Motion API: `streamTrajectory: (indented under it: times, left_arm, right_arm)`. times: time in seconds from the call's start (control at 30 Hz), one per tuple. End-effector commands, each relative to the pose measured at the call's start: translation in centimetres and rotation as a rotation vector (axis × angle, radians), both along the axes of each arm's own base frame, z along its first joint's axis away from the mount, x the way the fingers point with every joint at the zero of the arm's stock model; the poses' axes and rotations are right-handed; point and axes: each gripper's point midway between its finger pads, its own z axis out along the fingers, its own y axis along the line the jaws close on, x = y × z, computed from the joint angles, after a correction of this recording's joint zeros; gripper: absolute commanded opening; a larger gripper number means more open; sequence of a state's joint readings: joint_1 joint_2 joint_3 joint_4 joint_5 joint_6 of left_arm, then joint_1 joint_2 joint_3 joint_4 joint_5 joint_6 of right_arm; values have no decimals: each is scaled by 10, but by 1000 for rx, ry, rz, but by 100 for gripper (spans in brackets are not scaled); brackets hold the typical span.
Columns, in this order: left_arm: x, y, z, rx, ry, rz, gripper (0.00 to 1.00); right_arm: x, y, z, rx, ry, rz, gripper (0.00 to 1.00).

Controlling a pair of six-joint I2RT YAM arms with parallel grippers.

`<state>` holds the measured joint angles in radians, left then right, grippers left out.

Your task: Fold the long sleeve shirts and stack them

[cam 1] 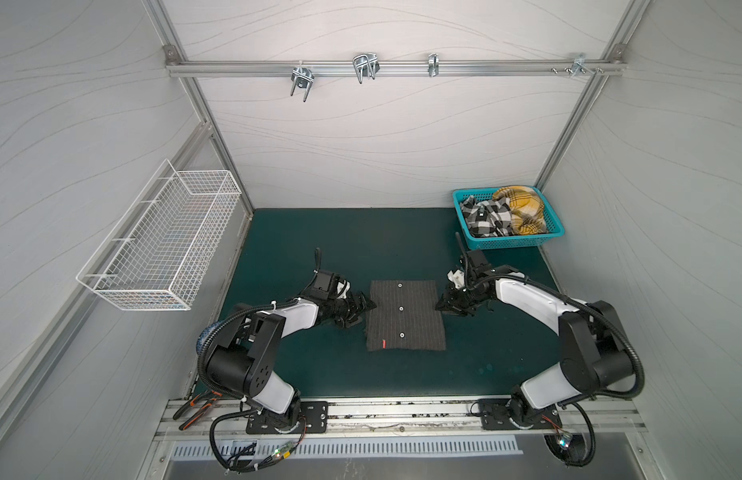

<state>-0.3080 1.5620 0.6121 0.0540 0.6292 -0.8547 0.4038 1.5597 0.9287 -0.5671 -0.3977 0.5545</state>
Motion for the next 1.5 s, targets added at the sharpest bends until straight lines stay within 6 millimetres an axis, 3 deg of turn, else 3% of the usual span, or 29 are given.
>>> streamTrajectory:
  times: [0.0,0.27,0.73,1.07,1.47]
  left_arm:
    - [-4,6,-22,50,57,27,74]
    - [-9,9,-36,77,108,36,74]
    - [-14,4,-43,93,127,2,75]
    - [-23,29,-47,267,199,18,73]
    - [-25,-3,-71,125,283,-15,73]
  right_arm:
    - [-4,0,-11,-21,38,17,28]
    - [-10,-3,-37,-41,117,7,24]
    - [-12,-5,-52,-32,170,-14,21]
    - [-12,-8,-58,-22,199,-31,19]
    - [-11,-5,-66,-21,236,-28,18]
